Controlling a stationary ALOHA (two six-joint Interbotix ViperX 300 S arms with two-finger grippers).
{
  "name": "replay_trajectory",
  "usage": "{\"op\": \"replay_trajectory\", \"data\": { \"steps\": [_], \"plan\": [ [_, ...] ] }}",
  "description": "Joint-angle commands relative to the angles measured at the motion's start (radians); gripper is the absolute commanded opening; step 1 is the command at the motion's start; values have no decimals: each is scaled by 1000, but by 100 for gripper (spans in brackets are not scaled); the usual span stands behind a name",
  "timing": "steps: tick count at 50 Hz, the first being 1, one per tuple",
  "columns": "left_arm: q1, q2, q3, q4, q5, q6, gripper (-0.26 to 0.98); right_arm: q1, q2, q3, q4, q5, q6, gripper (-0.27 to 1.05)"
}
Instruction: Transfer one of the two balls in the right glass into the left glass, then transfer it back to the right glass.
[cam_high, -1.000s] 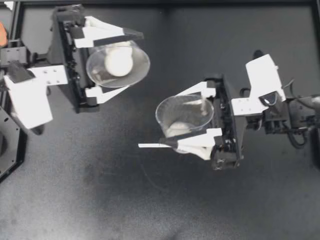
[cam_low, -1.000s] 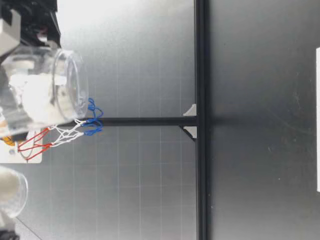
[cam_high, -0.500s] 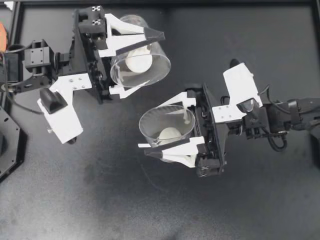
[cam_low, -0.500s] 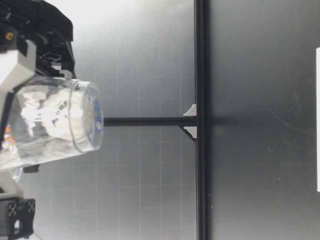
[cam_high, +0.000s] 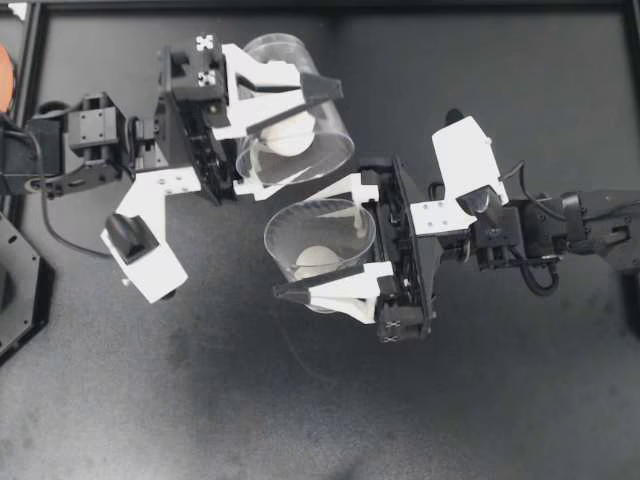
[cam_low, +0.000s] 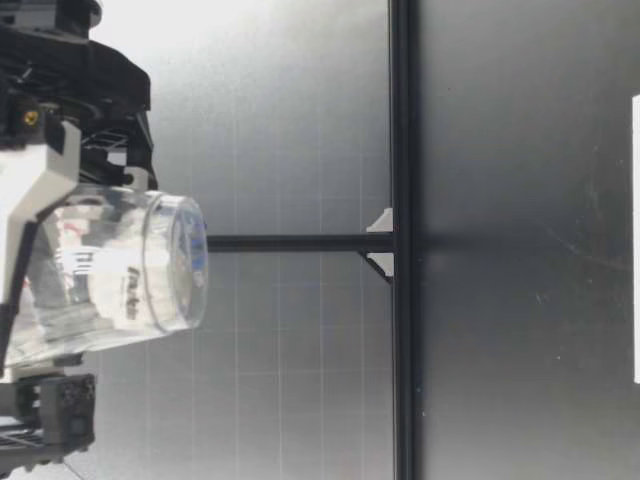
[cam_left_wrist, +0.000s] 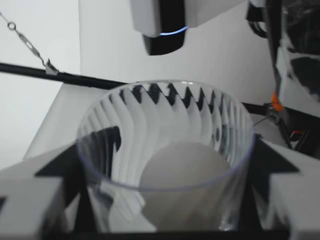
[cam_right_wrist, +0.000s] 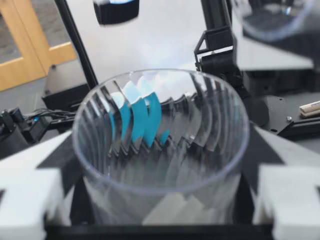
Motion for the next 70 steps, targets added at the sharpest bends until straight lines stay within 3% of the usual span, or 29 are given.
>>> {"op": "replay_trajectory", "data": {
  "steps": [1, 55, 61, 70],
  "plan": [
    [-6, -5, -9, 2, -11, 28, 60, -8, -14, -25, 0, -9, -2, 42],
    [-17, -3, 8, -12, -51, 176, 60, -20, -8, -25, 0, -5, 0, 42],
    [-28, -3, 11, -104, -74, 121, 60, -20, -14, -21, 0, -3, 6, 42],
    [-94, -31, 41, -414, -83, -155, 60, -8, -48, 26, 0, -3, 20, 42]
  ]
}}
